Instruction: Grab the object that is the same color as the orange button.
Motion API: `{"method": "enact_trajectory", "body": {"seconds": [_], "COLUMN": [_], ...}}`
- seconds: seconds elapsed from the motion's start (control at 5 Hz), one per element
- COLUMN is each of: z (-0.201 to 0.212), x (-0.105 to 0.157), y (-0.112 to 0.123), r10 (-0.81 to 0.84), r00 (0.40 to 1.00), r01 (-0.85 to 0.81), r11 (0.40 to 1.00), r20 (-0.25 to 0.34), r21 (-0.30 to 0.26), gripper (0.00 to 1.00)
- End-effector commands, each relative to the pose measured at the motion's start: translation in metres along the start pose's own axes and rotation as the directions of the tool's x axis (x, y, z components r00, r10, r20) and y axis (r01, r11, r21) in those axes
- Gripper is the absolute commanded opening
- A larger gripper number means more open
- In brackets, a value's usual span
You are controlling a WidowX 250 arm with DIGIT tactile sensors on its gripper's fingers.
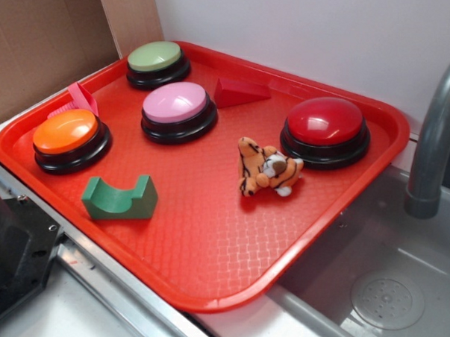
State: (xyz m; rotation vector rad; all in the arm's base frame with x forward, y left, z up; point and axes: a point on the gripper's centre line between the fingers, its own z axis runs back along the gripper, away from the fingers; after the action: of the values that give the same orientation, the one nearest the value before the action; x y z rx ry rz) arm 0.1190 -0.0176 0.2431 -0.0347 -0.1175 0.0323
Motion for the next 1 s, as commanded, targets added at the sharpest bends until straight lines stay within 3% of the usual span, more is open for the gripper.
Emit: {"method": "enact_trajectory", "body": {"seconds": [0.0,0.2,0.4,0.6,0.8], "z": [0.0,-0.016,-0.057,-0.094,-0.124], "x": [0.0,0.024,0.042,0.053,0.062], "y": [0.0,-0.05,-0.086,-0.104,-0.106], "r10": [0.0,-0.243,-0.361,-0.46,-0.476], "r00": [1.0,0.969,0.932,0.888,0.879], "r01": [0.0,0.245,0.362,0.46,0.476], "r11": [1.0,0.968,0.93,0.886,0.879], "r20": [0.0,0.039,0.028,0.014,0.003], "r21": [0.0,-0.054,-0.066,-0.059,-0.028], "gripper": [1.0,1.0,1.0,1.0,1.0]}}
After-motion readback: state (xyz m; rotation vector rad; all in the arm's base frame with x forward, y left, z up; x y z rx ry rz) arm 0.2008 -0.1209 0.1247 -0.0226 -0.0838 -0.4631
